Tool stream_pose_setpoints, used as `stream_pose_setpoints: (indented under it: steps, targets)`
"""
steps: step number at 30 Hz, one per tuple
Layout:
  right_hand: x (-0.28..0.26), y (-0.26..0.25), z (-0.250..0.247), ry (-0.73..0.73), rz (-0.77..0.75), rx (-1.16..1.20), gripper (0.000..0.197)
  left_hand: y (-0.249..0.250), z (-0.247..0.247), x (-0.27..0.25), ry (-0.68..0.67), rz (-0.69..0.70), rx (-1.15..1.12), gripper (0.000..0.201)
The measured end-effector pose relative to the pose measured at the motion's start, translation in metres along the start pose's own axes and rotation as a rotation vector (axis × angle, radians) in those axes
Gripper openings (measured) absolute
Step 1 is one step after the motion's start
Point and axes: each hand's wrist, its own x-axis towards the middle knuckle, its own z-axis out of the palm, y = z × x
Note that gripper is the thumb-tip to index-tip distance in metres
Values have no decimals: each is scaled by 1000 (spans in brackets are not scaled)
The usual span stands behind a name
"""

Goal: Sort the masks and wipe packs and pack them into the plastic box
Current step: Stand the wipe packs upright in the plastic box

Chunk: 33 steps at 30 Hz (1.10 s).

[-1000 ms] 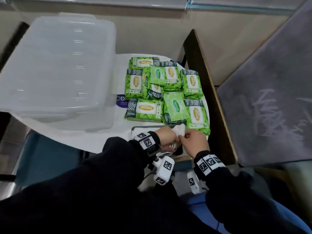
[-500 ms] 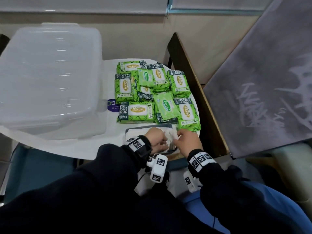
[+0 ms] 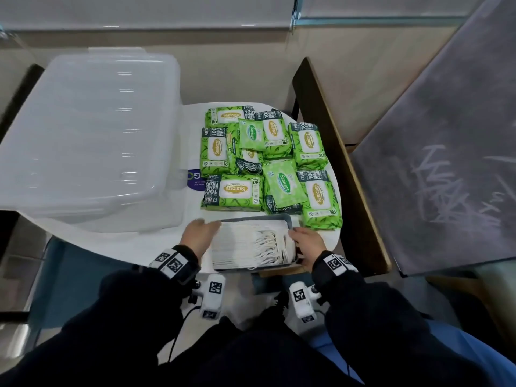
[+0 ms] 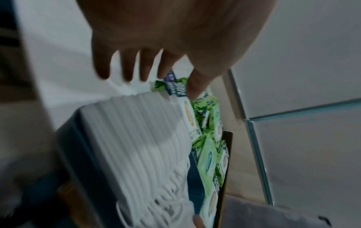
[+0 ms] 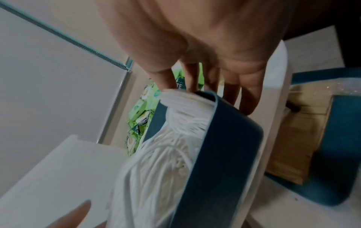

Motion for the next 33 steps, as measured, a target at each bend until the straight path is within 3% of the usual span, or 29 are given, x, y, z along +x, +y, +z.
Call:
stream_pose_setpoints:
  steps: [1, 3, 7, 12, 14, 16, 20, 22, 25, 27, 29, 31, 33]
  targets:
    - [2, 1, 2, 16, -27, 2, 22, -3, 2, -3, -101, -110, -53, 48]
    - [4, -5, 1, 42, -97, -52, 25, 0, 10, -5, -200, -180, -104, 43]
    - [12, -25, -14, 75, -141, -103, 19, 18, 28, 4, -217, -125, -38, 47]
    - [26, -29, -36, 34, -52, -58, 7, 35, 41, 7, -235, -102, 36, 47]
    - [25, -32, -42, 26, -28, 10, 16, 46, 35, 2, -185, 1, 142, 55]
    - [18, -46, -46, 58, -110, -36, 26, 66, 22, -10, -160, 174, 190, 59]
    - [-1, -105, -34, -15, -296, 7, 22, 124, -27, -36, -214, 436, 118, 20]
    - [-13, -143, -12, -137, -328, 14, 18, 153, -62, -42, -127, 555, 132, 13]
    - [-32, -183, 41, -385, -293, 11, 21, 174, -124, -40, 188, 682, 258, 15]
    - [-48, -193, 84, -560, -193, -4, 27, 171, -169, -29, 420, 661, 367, 19]
    - [-64, -191, 127, -686, -65, -43, 39, 163, -219, -11, 567, 570, 467, 27]
    - [-73, -183, 164, -738, 29, -11, 46, 148, -265, 1, 621, 459, 535, 34]
    - [-78, -178, 195, -712, 20, 44, 42, 128, -297, 2, 609, 429, 524, 34]
